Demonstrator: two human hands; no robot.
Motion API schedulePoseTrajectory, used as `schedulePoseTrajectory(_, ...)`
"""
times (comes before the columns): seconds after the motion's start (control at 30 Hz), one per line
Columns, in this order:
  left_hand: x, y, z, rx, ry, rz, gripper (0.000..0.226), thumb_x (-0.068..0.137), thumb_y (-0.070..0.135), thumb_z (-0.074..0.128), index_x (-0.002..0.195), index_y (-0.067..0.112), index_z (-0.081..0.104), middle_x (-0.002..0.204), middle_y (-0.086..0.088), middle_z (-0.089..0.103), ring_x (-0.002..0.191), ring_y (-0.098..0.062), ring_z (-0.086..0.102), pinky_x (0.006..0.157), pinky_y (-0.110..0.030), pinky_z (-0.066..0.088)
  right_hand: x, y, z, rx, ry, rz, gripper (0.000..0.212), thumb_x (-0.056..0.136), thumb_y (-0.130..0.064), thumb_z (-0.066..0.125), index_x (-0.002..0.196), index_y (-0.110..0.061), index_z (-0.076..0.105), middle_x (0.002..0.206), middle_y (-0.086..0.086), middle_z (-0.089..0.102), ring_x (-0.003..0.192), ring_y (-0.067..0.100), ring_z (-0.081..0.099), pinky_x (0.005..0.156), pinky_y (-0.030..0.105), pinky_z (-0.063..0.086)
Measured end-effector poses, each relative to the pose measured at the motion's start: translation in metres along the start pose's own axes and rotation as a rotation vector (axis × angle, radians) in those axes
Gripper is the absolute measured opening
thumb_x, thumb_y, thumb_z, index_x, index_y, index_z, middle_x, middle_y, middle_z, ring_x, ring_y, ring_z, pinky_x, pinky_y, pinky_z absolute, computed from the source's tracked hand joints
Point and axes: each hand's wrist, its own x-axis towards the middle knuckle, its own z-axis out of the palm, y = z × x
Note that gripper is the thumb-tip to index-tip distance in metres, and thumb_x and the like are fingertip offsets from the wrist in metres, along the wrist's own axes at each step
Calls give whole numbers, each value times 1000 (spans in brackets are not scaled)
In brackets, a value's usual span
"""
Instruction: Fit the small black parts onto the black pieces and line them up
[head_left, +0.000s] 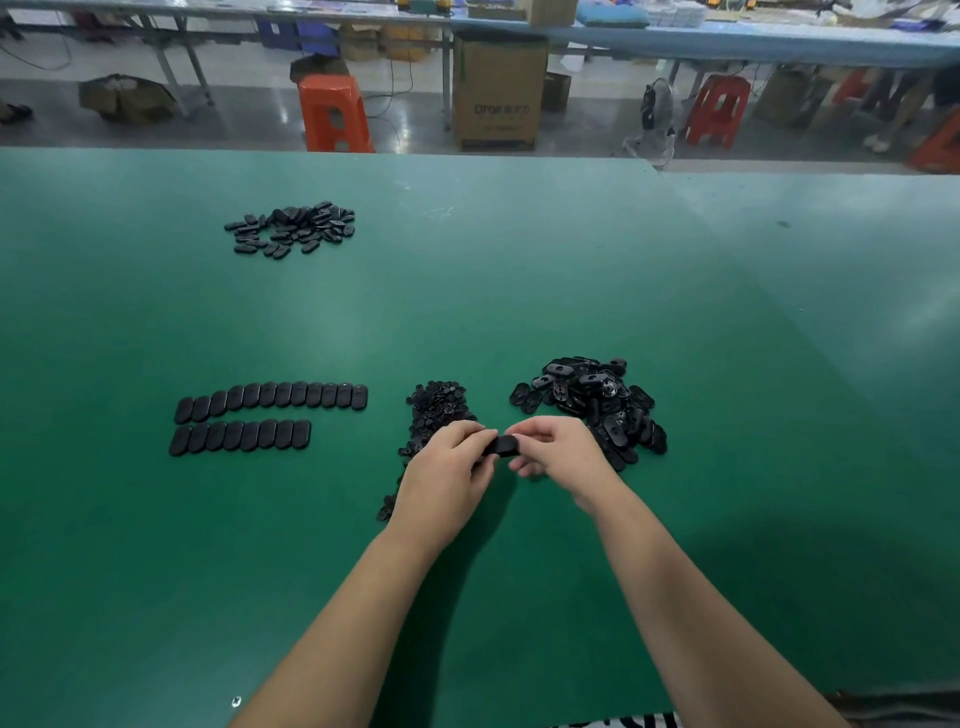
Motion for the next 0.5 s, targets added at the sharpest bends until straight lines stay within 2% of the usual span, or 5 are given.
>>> schedulePoseTrajectory(0.17, -1, 0, -4, 4, -45, -3, 32, 94, 17, 65, 125, 20, 68, 107, 5, 69, 92, -19, 63, 73, -33, 52, -8, -7, 1, 185, -165, 48, 24, 102, 7, 49, 108, -4, 68, 88, 13, 75, 74, 17, 75, 70, 21, 59)
schedulePoseTrajectory(0.3, -5, -4, -8, 2, -73, 12, 29, 95, 18, 66, 124, 17, 69, 109, 1, 69, 96, -22, 64, 76, -37, 53, -12, -8, -4, 139, -232, 55, 25, 103, 4, 47, 123, -4, 59, 92, 18, 73, 77, 19, 75, 71, 25, 61)
schedulePoseTrajectory(0.5, -3, -2, -10, -23, -68, 13, 28, 95, 19, 67, 123, 16, 70, 114, 4, 70, 97, -20, 66, 79, -31, 53, -14, -10, -4, 114, -198, 35, 8, 103, -4, 55, 106, -1, 61, 84, 16, 74, 68, 22, 74, 62, 27, 61)
